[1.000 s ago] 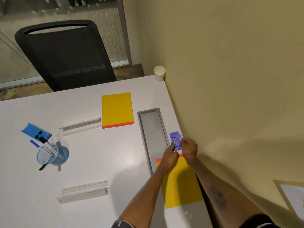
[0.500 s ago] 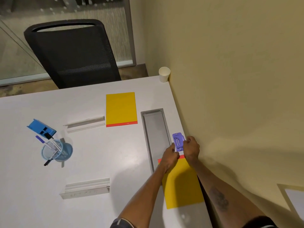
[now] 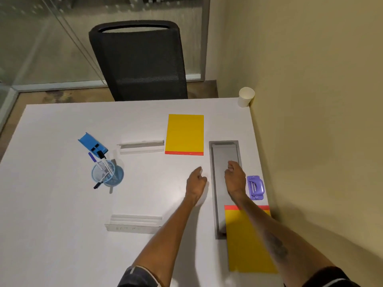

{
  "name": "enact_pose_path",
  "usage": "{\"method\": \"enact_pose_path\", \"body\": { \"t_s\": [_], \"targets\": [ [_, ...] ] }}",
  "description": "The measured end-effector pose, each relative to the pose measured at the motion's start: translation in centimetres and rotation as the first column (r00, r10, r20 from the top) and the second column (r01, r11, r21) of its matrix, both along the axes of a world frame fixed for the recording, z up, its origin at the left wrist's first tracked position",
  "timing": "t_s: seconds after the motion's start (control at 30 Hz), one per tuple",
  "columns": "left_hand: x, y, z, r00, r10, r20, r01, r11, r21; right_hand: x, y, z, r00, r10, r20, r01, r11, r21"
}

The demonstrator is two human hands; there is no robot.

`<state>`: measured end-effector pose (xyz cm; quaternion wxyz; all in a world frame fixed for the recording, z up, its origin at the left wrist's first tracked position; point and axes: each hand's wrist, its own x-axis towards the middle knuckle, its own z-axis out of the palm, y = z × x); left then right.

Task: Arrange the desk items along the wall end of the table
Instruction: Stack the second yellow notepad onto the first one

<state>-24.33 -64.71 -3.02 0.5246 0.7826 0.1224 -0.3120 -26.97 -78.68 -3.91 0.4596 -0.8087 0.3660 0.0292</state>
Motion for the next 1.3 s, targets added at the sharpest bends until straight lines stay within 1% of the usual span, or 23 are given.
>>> {"method": "enact_pose_path", "body": {
  "t_s": [0.07, 0.17, 0.27, 0.37, 0.43, 0.5, 0.6, 0.73, 0.8, 0.9, 1.0, 1.07, 1.13, 1.3],
  "targets": [
    [1.5, 1.7, -0.2, 0.999, 0.029, 0.022, -0.03, 0.999, 0.039, 1.4, 1.1, -0.3, 0.998, 0.062, -0.019, -0.061, 0.997, 0.057],
    [3.9, 3.9, -0.5, 0.998, 0.004, 0.069, -0.014, 0.988, 0.152, 3.3, 2.3, -0.9, 0.993, 0.114, -0.024, -0.108, 0.976, 0.187],
    [6.0, 5.5, -1.1, 0.997, 0.035, 0.075, -0.049, 0.982, 0.184, 5.0, 3.1, -1.7, 0.988, 0.153, -0.019, -0.142, 0.949, 0.28],
    [7.7, 6.6, -1.2, 0.989, 0.089, 0.121, -0.109, 0.979, 0.171, 6.6, 3.8, -2.2, 0.989, 0.146, -0.009, -0.132, 0.916, 0.378],
    [8.6, 7.1, -1.4, 0.982, 0.071, 0.173, -0.107, 0.972, 0.21, 7.5, 4.3, -2.3, 0.992, 0.126, 0.0, -0.114, 0.899, 0.422],
    [9.3, 7.4, -1.9, 0.981, 0.071, 0.181, -0.113, 0.966, 0.234, 8.2, 4.8, -2.6, 0.995, 0.103, 0.004, -0.094, 0.891, 0.444],
    [9.8, 7.4, -2.4, 0.982, 0.096, 0.163, -0.133, 0.963, 0.234, 8.8, 5.5, -3.2, 0.998, 0.069, -0.004, -0.062, 0.917, 0.394],
    [9.6, 7.2, -2.5, 0.973, 0.108, 0.203, -0.152, 0.965, 0.216, 9.1, 6.5, -3.5, 1.0, 0.014, -0.022, -0.007, 0.955, 0.298],
    [9.3, 7.1, -2.4, 0.971, 0.111, 0.21, -0.154, 0.967, 0.201, 9.2, 6.8, -3.6, 0.999, -0.031, -0.017, 0.034, 0.952, 0.304],
    [8.8, 7.0, -2.2, 0.97, 0.134, 0.201, -0.17, 0.97, 0.173, 9.5, 6.6, -3.6, 0.993, -0.116, -0.033, 0.12, 0.927, 0.356],
    [8.2, 6.8, -2.0, 0.977, 0.16, 0.138, -0.182, 0.968, 0.17, 9.6, 6.0, -3.2, 0.987, -0.158, -0.021, 0.153, 0.906, 0.394],
    [7.6, 6.5, -1.8, 0.978, 0.185, 0.092, -0.198, 0.966, 0.164, 9.5, 5.6, -2.7, 0.988, -0.157, -0.007, 0.15, 0.927, 0.344],
    [6.8, 6.3, -1.6, 0.974, 0.209, 0.087, -0.221, 0.964, 0.148, 9.2, 5.2, -2.0, 0.987, -0.161, 0.008, 0.153, 0.948, 0.28],
    [4.6, 5.7, -0.3, 0.962, 0.216, 0.165, -0.236, 0.965, 0.112, 7.8, 4.0, 0.7, 0.965, -0.259, 0.025, 0.244, 0.933, 0.264]
  ]
}}
